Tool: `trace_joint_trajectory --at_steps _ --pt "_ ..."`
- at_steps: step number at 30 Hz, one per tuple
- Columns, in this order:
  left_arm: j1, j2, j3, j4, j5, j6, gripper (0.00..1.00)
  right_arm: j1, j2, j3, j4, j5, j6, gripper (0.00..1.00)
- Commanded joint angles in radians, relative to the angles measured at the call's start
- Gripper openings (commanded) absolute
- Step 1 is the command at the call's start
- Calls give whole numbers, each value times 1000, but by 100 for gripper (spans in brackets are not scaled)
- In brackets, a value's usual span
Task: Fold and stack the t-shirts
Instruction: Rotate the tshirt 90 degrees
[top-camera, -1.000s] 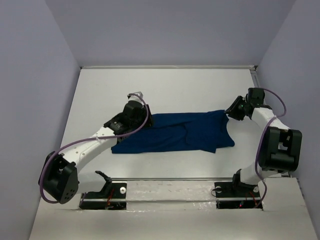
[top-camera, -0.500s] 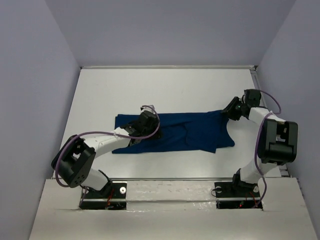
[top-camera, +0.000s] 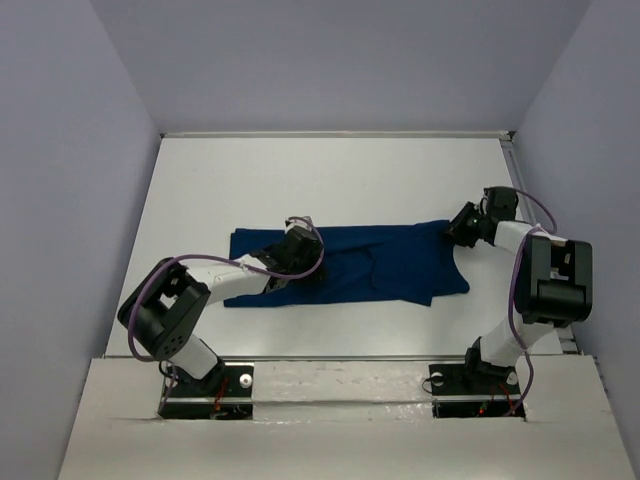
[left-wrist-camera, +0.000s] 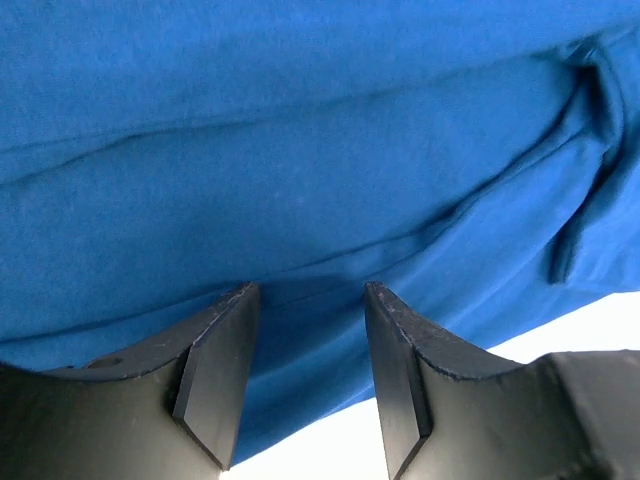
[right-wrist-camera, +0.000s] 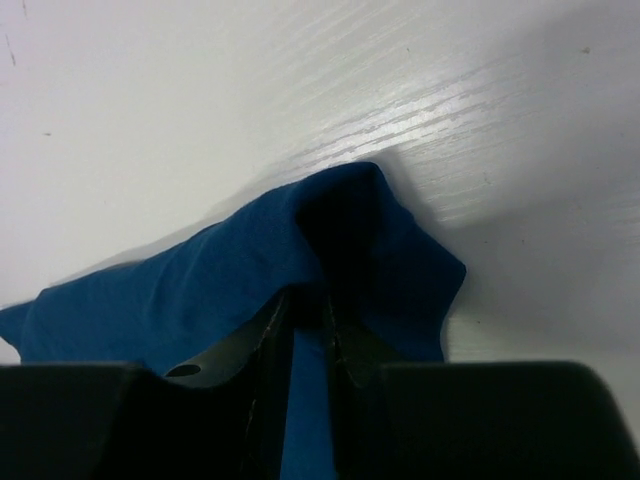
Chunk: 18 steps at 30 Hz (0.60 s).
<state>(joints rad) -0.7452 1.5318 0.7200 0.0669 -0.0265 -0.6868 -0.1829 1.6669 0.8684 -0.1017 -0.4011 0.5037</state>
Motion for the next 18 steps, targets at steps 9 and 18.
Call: trace_joint_trajectory --at_steps 9,18 --pt "-5 56 -37 10 -3 -19 47 -3 -4 83 20 41 -11 0" --pt "-5 67 -65 1 -10 -13 47 -3 14 138 -3 71 -21 0"
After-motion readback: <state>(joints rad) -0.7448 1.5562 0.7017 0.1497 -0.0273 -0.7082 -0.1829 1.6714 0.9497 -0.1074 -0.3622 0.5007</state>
